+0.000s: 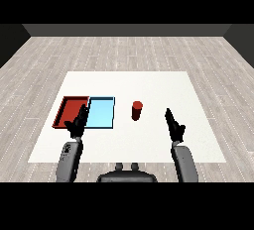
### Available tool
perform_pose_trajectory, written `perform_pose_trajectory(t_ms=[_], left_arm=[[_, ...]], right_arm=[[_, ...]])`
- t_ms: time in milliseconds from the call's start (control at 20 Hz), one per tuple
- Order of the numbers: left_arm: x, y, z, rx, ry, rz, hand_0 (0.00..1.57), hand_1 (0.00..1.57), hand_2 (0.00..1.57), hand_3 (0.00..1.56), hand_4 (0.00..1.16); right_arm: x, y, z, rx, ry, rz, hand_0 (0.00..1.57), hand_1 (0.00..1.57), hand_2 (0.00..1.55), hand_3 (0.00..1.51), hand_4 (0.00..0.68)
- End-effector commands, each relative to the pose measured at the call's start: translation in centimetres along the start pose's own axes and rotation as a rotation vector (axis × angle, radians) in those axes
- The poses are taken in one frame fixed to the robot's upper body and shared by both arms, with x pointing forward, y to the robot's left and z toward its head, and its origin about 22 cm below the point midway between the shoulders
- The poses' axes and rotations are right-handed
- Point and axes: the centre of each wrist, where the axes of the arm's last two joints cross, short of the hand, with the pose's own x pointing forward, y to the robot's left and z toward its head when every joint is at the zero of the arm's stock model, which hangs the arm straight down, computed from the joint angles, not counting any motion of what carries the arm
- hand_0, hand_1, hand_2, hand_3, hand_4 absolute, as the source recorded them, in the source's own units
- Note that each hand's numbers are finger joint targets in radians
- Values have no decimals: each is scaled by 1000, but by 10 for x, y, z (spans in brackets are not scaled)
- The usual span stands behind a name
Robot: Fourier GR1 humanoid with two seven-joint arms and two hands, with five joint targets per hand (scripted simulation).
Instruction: Pick the red can and put it in the red box
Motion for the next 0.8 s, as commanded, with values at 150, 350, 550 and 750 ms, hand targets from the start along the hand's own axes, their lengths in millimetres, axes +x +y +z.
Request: perform_pose_trajectory(t_ms=[150, 350, 550, 750], left_arm=[[-4, 7, 8, -1, 6, -66, 0, 0, 0, 0, 0], [21, 9, 8, 15, -334, -9, 0, 0, 0, 0, 0], [-7, 5, 9, 3, -362, 3, 0, 0, 0, 0, 0], [0, 9, 23, 2, -377, 7, 0, 0, 0, 0, 0]], right_arm=[[7, 16, -36, -7, -8, 14, 0, 0, 0, 0, 0], [20, 19, -39, 71, -263, -140, 0, 0, 0, 0, 0], [11, 36, -47, 73, -305, -156, 0, 0, 0, 0, 0], [4, 14, -63, 80, -300, -147, 0, 0, 0, 0, 0]])
